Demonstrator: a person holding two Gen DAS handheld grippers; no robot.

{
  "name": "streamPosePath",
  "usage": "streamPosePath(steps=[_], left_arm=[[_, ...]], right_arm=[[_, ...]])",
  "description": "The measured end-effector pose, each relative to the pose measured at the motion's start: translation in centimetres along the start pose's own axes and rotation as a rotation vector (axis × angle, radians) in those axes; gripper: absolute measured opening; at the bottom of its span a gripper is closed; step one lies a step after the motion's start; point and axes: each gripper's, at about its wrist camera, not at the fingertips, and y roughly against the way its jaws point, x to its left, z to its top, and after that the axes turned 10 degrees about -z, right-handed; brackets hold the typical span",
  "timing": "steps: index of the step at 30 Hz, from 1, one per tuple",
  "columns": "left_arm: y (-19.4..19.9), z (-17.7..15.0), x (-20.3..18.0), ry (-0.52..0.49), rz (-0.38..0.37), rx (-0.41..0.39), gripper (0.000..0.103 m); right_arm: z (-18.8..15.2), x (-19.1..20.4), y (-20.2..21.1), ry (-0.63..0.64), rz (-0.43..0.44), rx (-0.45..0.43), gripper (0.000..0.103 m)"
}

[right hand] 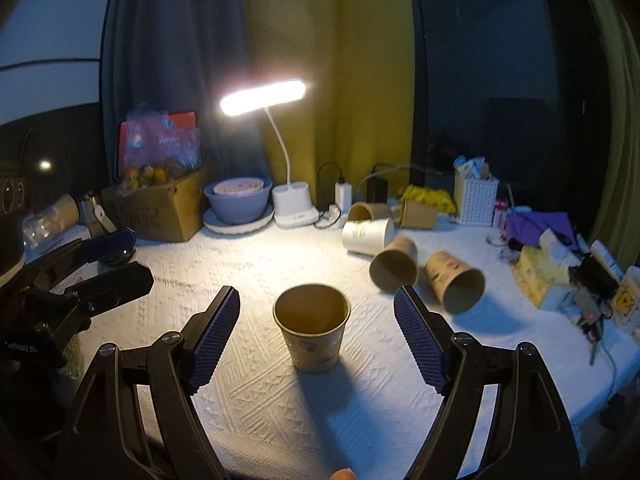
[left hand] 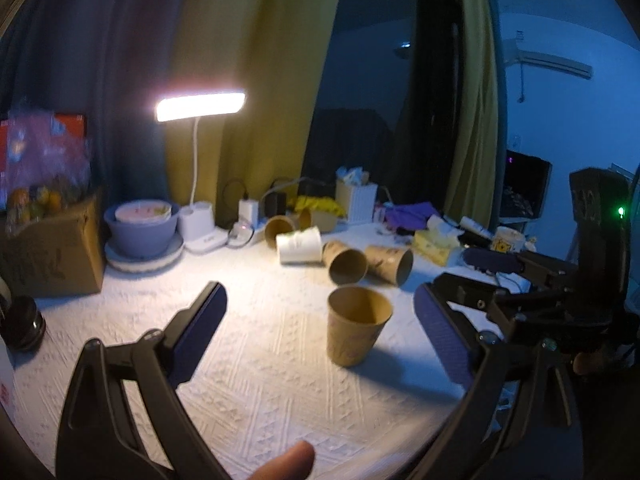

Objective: Flip cup upright

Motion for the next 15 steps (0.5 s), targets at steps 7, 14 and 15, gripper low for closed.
streamPosePath(steps=[7,14,15], left_arm=[[1.5,1.3,-2.8,-0.066,0.034,-0.056,0.096],[2.2,1.8,-4.6,-0.095,0.042,-0.098,0.096],[2.2,1.8,-4.7,-0.096,0.043,-0.097,0.096]], right_arm=[[1.2,-1.2,3.1,-0.013,-0.03,-0.075,0.082],[1.2,-2.7,4.9,-0.033,-0.05,-0.106,0.082],[1.1,-2.9,4.9,-0.037,-0.053,-0.105,0.082]])
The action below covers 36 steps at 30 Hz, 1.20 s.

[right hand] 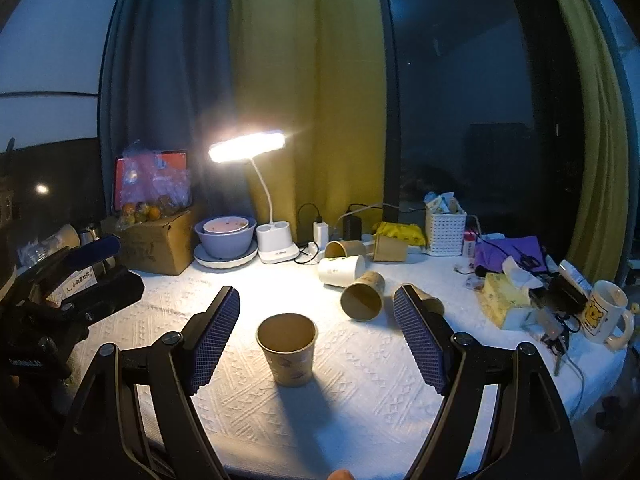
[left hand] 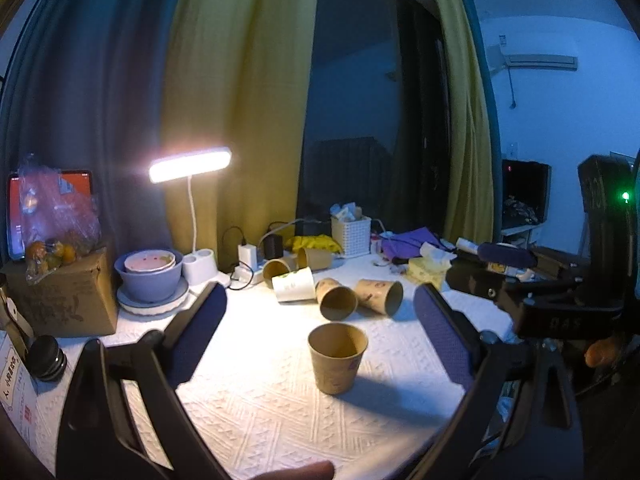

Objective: Flip cup upright

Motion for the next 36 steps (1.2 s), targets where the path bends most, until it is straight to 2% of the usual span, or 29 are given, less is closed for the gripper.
streamPosePath(steps=[9,36], left_arm=[[-0.5,-0.1,-0.3,0.005,0.001,0.009,0.096],[-0.3,-0.9,0.4,0.049,-0.023,0.011,0.096]], right_arm=[[-0.8,-1.2,-0.3,-0.027,-0.014,0.024,0.082],[-1.2,0.2,-1.4,-0.006,0.0,0.06,0.082]])
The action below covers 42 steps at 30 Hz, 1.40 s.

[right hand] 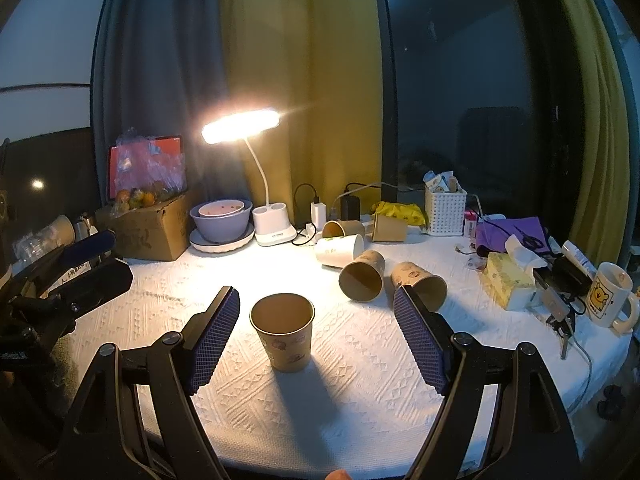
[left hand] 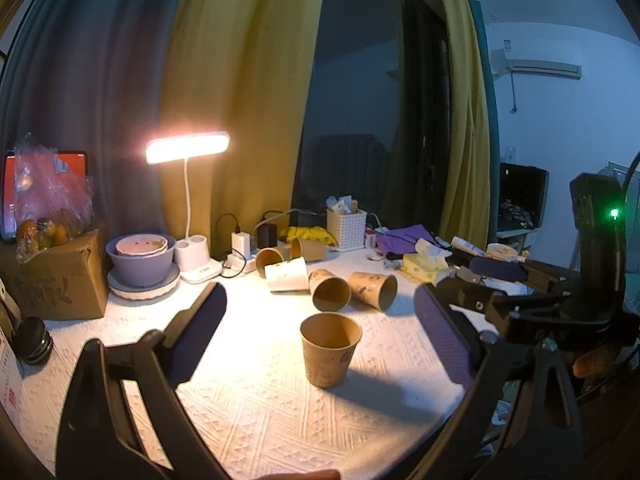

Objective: Flip cup upright

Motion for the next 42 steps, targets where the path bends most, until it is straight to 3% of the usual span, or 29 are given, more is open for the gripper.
streamPosePath(steps=[42], left_arm=[[-0.05,-0.77,0.0,0.014,-0.003,0.003,0.096]], right_arm=[[-0.36,0.54,-0.53,0.004,0.002,0.014,0.082]])
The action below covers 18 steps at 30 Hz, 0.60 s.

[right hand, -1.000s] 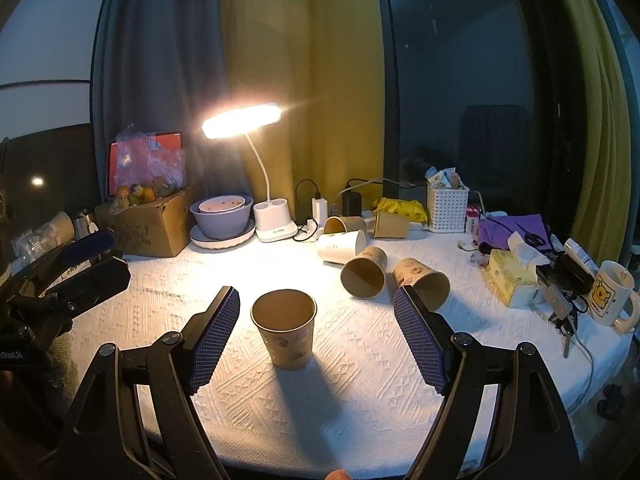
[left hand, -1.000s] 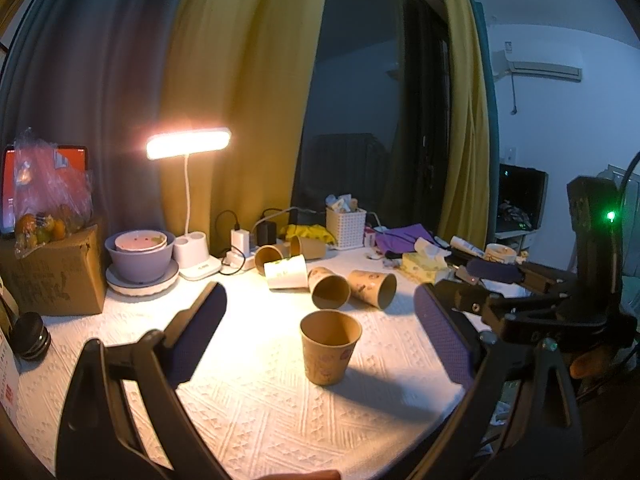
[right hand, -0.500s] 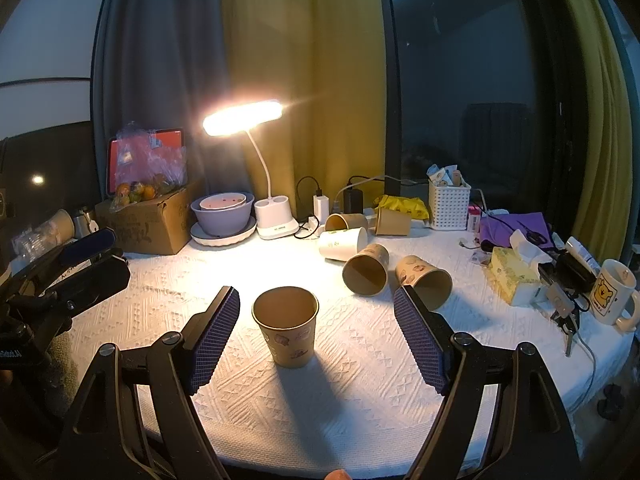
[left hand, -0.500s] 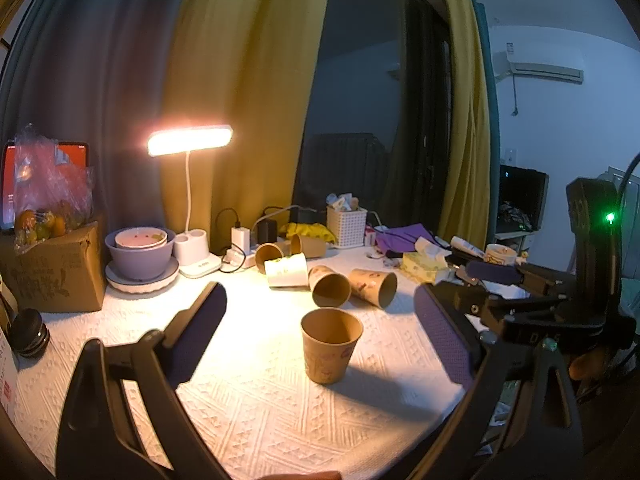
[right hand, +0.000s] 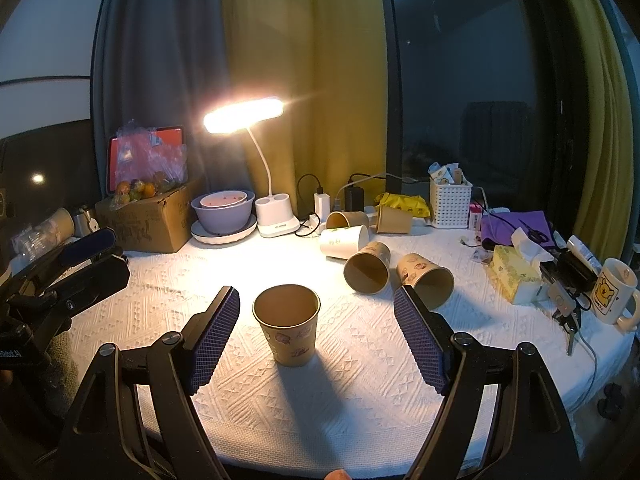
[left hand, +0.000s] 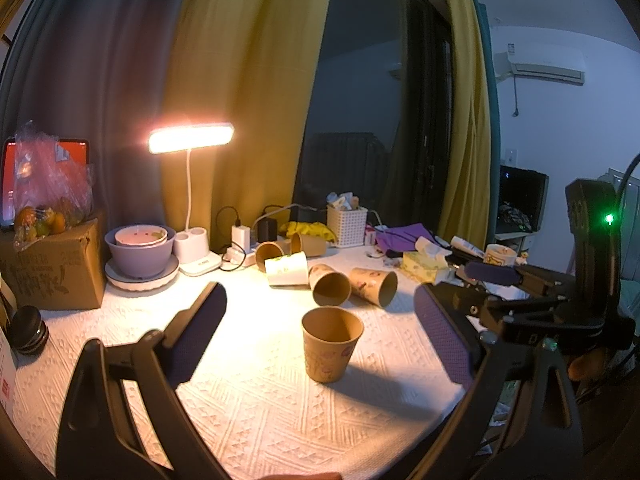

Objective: Flip cup upright

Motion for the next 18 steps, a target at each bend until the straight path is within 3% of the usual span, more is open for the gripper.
streamPosePath(steps=[18], left_arm=[[0.06,-0.49,-0.1,0.006,0.006,-0.006,0.096]], right_arm=[[0.07,0.12,-0.06,0.001,0.0,0.003,0.082]])
